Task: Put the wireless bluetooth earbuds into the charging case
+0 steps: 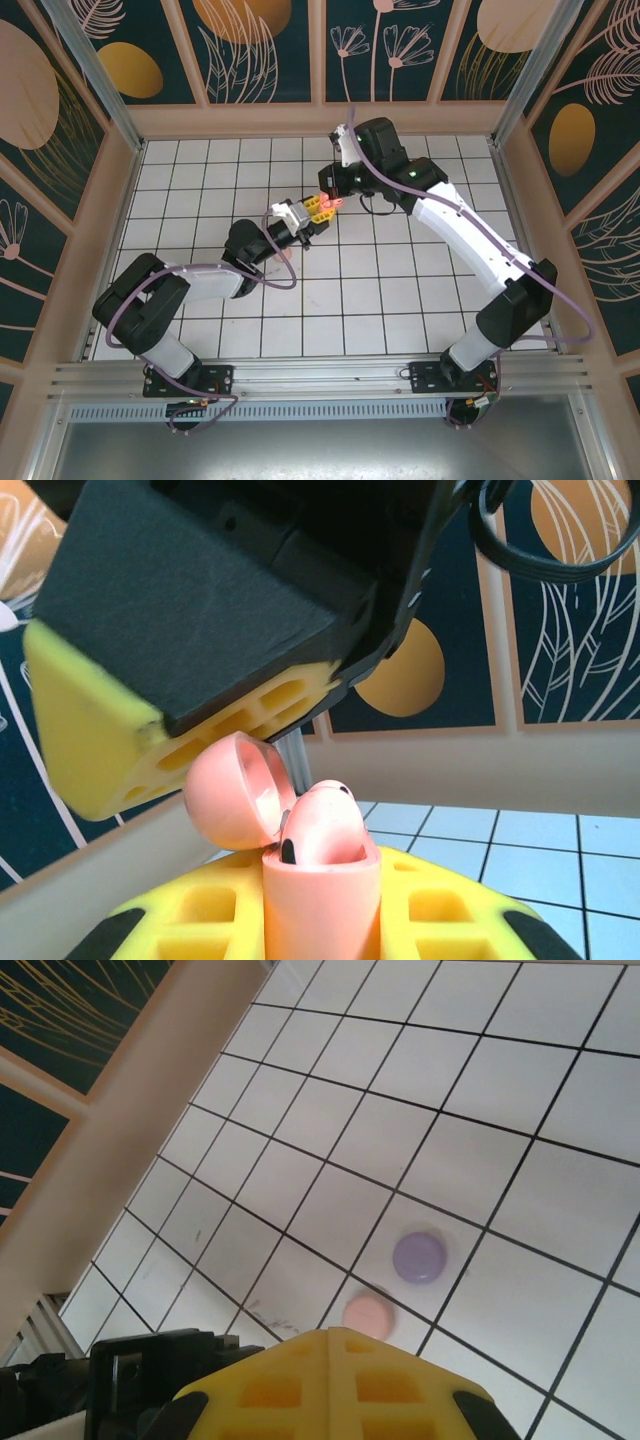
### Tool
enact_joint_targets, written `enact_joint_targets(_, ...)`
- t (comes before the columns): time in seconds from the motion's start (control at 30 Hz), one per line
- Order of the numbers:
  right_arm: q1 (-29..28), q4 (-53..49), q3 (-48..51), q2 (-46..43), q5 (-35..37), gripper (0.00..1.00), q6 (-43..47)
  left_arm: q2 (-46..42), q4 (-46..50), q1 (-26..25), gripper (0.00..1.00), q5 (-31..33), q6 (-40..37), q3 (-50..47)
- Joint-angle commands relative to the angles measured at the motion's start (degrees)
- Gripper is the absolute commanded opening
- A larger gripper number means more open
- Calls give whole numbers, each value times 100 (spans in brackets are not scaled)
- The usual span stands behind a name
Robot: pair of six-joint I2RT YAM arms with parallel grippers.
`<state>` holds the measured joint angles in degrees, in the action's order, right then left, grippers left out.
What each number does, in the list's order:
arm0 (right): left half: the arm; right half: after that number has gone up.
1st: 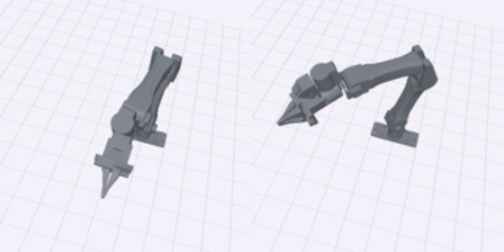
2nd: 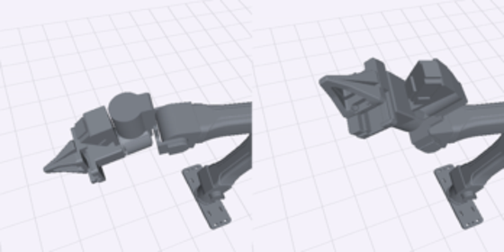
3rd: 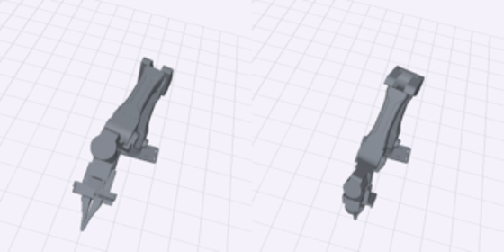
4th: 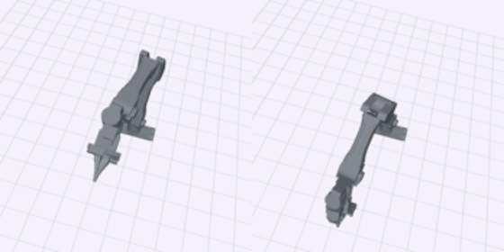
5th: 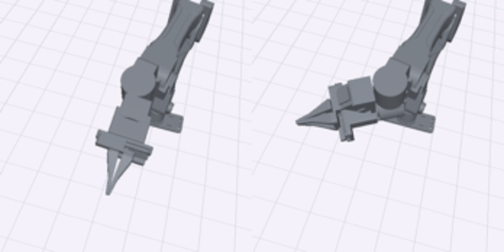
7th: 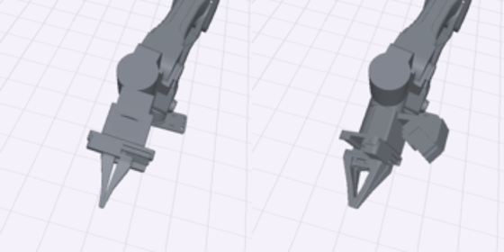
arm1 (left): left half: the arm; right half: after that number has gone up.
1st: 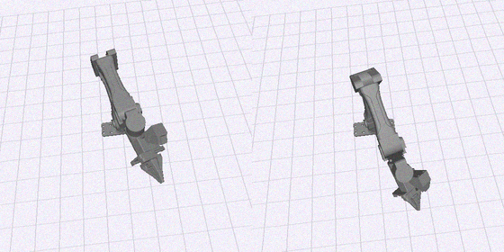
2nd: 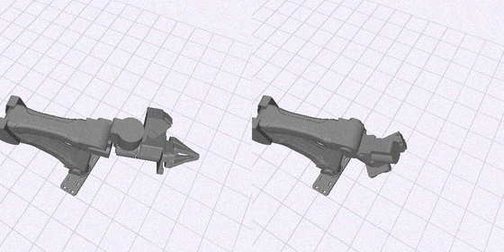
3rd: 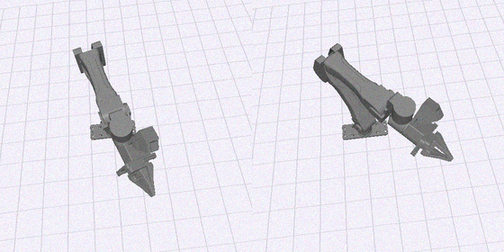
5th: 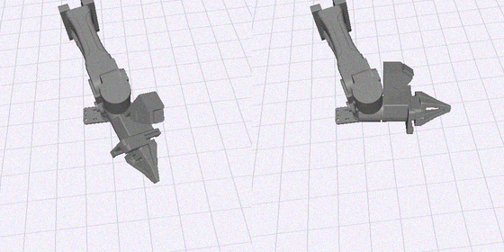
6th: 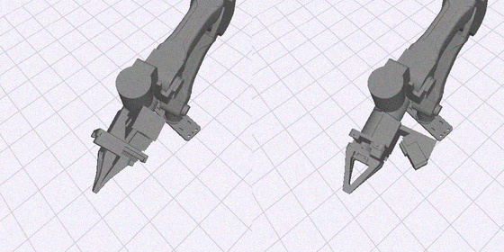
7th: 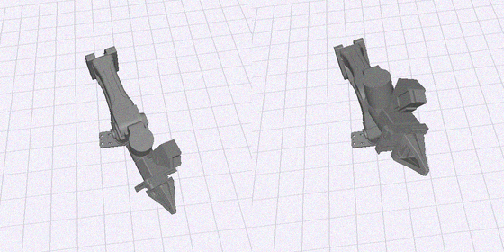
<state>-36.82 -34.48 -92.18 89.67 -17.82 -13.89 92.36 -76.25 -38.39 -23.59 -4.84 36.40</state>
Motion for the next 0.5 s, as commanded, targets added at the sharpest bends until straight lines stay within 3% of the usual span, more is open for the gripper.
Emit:
enact_joint_targets(0.0,-70,-342,398,-442,-9,0,-23,2,-607,23,0,231,165,227)
enact_joint_targets(0.2,-62,-251,811,-868,128,0,-195,103,-768,16,0,256,338,286)
enact_joint_targets(0.47,342,496,1050,-1705,919,0,-829,195,-799,16,0,293,593,291)
